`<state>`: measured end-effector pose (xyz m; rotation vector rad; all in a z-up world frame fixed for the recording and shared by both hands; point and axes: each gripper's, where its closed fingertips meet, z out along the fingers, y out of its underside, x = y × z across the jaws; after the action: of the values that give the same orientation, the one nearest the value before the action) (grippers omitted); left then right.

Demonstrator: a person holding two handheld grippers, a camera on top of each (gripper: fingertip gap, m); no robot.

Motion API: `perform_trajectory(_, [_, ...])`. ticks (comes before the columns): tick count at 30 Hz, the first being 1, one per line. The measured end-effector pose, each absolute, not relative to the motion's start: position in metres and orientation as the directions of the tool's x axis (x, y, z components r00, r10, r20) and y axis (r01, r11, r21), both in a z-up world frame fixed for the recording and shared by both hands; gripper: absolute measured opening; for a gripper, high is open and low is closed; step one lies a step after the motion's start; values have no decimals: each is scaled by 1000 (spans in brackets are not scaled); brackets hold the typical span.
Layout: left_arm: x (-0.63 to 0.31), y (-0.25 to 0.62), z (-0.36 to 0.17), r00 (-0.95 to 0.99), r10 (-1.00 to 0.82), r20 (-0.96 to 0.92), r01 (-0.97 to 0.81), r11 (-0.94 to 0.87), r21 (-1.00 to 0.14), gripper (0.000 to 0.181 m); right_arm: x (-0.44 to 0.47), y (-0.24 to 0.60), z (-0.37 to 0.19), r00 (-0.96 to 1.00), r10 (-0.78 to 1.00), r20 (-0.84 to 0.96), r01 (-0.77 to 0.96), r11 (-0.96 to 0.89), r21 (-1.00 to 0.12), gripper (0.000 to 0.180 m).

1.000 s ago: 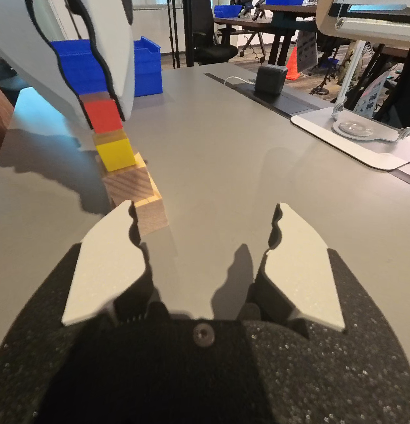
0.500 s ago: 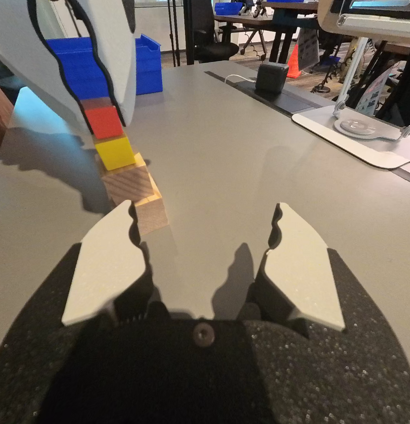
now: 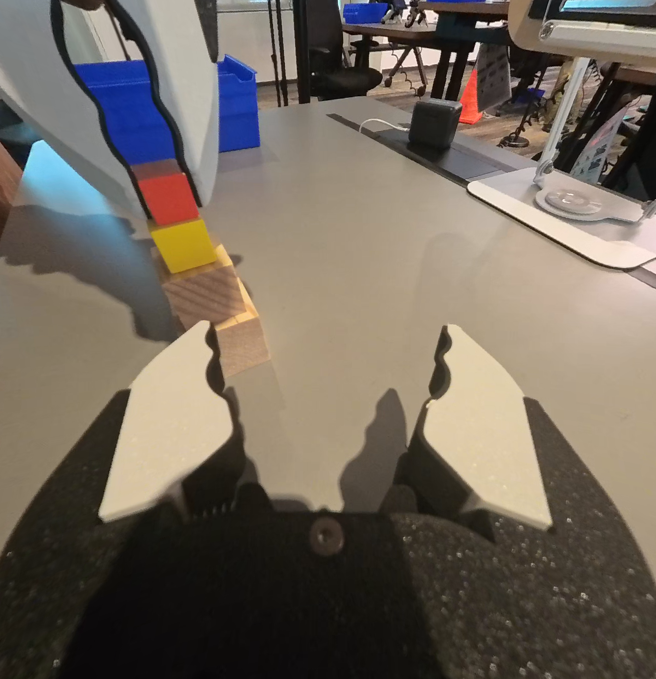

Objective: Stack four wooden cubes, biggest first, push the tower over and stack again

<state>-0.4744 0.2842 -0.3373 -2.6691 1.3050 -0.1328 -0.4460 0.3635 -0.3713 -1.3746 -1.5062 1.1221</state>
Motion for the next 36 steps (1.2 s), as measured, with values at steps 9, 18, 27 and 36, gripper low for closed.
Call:
perform_trajectory(9, [-474, 284, -338, 608, -794, 5, -778, -597, -194, 25, -446, 364, -371, -97, 995, -8, 294, 21, -956, 111])
perform_trajectory(18, [-508, 297, -286, 704, -702, -110, -666, -598, -446, 79, -445, 365, -370, -92, 996, -7, 288, 20, -957, 111])
perform_trajectory(27, [-610, 285, -290, 926, -378, 15, -148, -397, -906, 82, -445, 370, -371, -55, 998, -31, 286, -14, -958, 111])
perform_trajectory(36, [-694, 272, -338, 958, -253, 137, 61, -288, -956, 82, -426, 390, -336, 169, 985, 27, 358, -36, -933, 79])
